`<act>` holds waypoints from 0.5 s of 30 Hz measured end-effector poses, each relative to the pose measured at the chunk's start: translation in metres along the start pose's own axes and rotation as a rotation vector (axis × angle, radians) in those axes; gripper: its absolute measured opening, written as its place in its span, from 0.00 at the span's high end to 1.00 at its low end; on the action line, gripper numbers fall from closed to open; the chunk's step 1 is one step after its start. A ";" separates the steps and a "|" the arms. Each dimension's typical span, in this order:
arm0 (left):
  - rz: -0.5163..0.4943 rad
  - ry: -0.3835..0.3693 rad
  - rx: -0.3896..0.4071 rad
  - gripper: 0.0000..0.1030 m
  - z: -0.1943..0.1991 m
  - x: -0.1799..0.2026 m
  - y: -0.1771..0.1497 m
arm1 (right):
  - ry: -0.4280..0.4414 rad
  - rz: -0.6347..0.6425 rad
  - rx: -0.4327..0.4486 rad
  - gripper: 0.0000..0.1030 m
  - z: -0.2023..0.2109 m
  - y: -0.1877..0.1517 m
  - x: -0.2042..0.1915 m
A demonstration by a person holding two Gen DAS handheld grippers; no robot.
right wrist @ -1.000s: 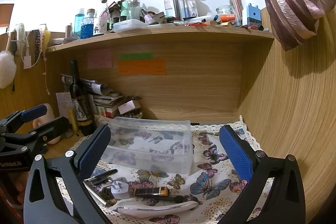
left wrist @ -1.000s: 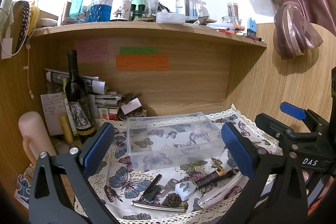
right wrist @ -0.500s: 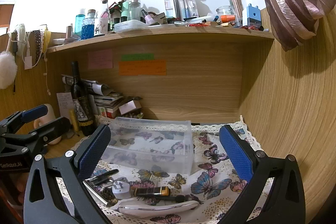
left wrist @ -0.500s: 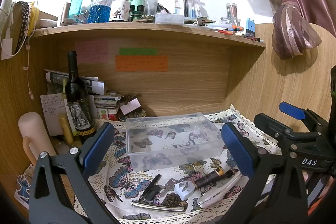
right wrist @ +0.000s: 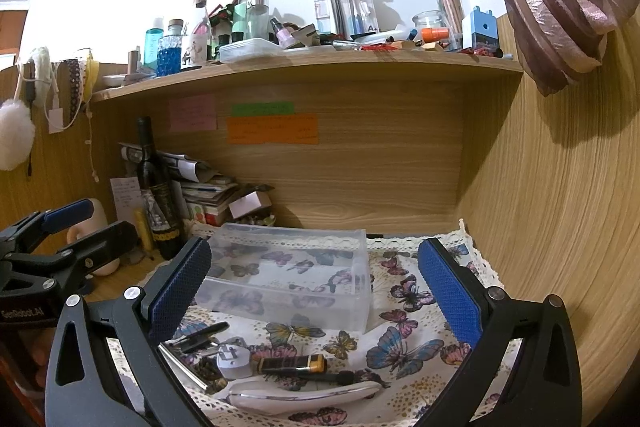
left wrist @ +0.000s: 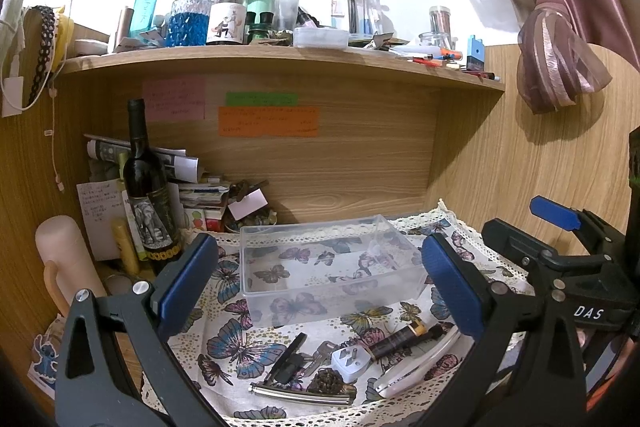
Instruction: Organize rigid objects
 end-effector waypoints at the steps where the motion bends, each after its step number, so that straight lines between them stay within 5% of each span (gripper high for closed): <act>1: 0.000 -0.001 -0.001 0.00 0.000 0.000 0.000 | 0.000 0.000 0.001 0.00 0.001 0.001 -0.001; 15: -0.001 -0.003 -0.001 0.00 0.001 0.002 0.003 | 0.001 0.001 -0.001 0.00 0.000 0.001 -0.001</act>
Point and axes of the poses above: each gripper's, at about its wrist camera, not at the fingertips, and z roughly against the way its jaws point, x to its right, y to its top, the point moved 7 cm from there along -z, roughly the way its jaws point, and after that the axes turned 7 degrees about z, right-handed, at the moved point
